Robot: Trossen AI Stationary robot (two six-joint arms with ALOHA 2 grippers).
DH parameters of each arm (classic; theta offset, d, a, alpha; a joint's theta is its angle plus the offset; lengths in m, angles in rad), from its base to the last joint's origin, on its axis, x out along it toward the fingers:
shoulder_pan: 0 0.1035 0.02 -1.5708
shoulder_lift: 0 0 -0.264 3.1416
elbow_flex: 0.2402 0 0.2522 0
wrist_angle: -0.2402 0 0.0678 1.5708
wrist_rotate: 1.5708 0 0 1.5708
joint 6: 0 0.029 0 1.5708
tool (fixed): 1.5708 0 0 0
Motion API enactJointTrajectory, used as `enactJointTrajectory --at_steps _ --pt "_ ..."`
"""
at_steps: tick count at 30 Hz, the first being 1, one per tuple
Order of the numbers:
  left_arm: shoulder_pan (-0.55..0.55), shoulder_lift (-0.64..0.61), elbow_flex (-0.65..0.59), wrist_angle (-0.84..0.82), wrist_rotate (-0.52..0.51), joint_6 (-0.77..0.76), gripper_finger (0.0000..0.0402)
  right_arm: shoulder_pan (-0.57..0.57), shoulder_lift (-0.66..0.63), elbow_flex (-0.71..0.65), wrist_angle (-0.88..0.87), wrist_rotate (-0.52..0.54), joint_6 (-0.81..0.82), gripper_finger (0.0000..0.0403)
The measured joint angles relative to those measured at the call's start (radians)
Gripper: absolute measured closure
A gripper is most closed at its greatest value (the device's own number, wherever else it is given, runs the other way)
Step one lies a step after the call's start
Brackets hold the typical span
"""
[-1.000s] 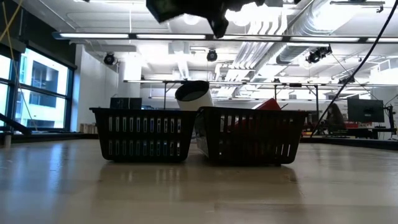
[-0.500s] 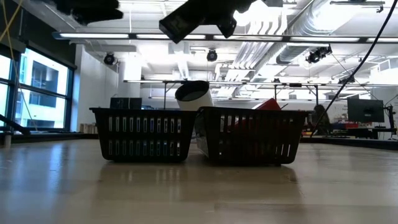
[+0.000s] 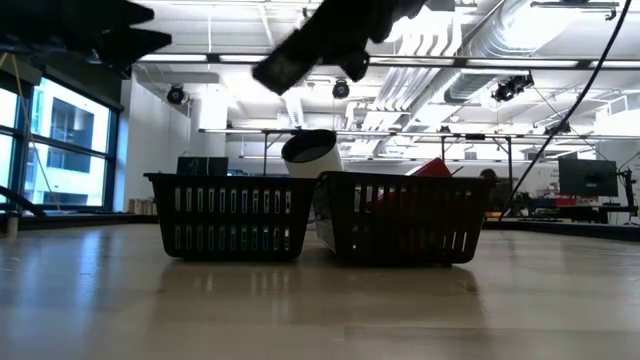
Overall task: Pick & Place Office items
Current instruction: Put the black digital clock into the left black bin
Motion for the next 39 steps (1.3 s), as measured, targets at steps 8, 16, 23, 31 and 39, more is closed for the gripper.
enactJointTrajectory --at_steps 8,16,23,31,39 --pt "0.079 0.034 -0.015 0.003 0.129 -0.04 0.0176 -0.013 0.155 0.195 -0.25 -0.049 -0.078 0.0356" --pt "0.112 0.113 -0.015 0.034 0.136 -0.079 0.0176 -0.032 0.233 0.228 -0.264 -0.113 -0.129 0.0357" --pt "0.114 0.2 -0.015 0.079 0.136 -0.092 0.0176 -0.047 0.253 0.228 -0.267 -0.127 -0.158 0.0351" --pt "0.113 0.314 -0.015 0.187 0.136 -0.082 0.0176 -0.047 0.274 0.228 -0.267 -0.123 -0.197 0.0353" --pt "0.115 0.352 -0.013 0.261 0.135 -0.028 0.0176 -0.045 0.35 0.23 -0.239 -0.18 -0.199 0.0354"
